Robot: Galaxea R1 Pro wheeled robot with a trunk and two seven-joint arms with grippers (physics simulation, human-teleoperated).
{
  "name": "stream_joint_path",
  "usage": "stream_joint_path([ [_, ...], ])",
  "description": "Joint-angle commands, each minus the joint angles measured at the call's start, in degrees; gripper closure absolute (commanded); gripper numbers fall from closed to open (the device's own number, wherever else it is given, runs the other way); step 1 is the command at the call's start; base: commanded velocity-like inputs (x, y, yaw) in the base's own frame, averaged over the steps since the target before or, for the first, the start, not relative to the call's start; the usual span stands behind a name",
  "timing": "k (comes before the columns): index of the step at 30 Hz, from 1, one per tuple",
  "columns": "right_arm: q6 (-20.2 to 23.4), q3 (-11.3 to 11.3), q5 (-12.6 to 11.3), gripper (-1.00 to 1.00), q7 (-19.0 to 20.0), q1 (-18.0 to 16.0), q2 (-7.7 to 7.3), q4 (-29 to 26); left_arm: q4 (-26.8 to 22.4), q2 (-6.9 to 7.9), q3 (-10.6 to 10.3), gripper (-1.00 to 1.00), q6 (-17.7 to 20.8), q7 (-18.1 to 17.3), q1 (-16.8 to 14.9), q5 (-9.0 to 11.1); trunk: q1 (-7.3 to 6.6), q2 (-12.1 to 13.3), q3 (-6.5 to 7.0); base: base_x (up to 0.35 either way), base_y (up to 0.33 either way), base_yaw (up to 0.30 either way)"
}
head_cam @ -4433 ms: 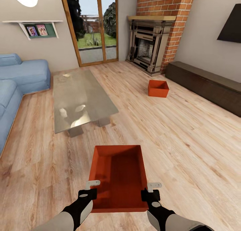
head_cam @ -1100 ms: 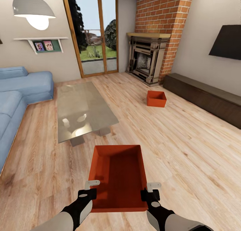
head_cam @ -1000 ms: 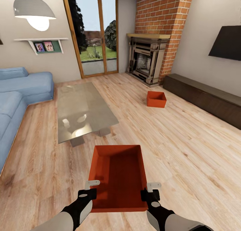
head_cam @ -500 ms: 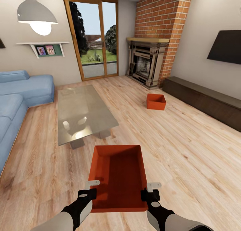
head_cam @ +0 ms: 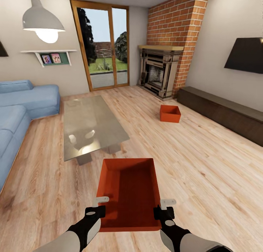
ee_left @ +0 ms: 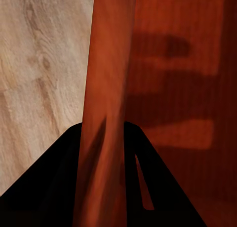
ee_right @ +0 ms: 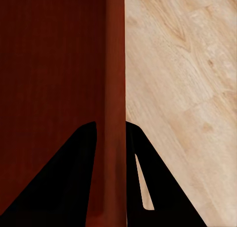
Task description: Move the two storage containers from the living room to the garage. In the garage, place one container on the floor and stack the other container on top of it (either order is fine).
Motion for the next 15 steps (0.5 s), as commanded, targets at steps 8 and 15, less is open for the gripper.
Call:
stream_joint_path([
  [8,-0.53,0.68,-1.31,1.00,-0.06,-0.03,-0.18,0.06,0.04,0.24,0.69,1.00,0.14,0.76,-0.05,0.13,0.00,-0.04,0.69,0.000,0.000,0.000],
  [15,-0.56,0.68,-1.32,1.00,-0.06,-0.03,-0.18,0.06,0.03,0.31,0.69,1.00,0.15,0.76,-0.05,0.13,0.00,-0.04,1.34,0.000,0.000,0.000],
])
